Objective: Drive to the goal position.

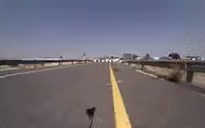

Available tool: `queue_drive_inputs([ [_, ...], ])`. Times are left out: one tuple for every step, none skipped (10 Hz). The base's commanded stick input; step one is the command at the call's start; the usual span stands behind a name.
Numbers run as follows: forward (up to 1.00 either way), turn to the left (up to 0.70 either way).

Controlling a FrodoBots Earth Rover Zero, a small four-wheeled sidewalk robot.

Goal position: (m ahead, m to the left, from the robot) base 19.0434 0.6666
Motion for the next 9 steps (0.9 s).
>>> queue_drive_inputs([
  [1.00, -0.01],
  [1.00, -0.01],
  [1.00, -0.01],
  [1.00, -0.01],
  [1.00, -0.01],
  [1.00, -0.01],
  [1.00, -0.01],
  [1.00, -0.01],
  [1.00, -0.01],
])
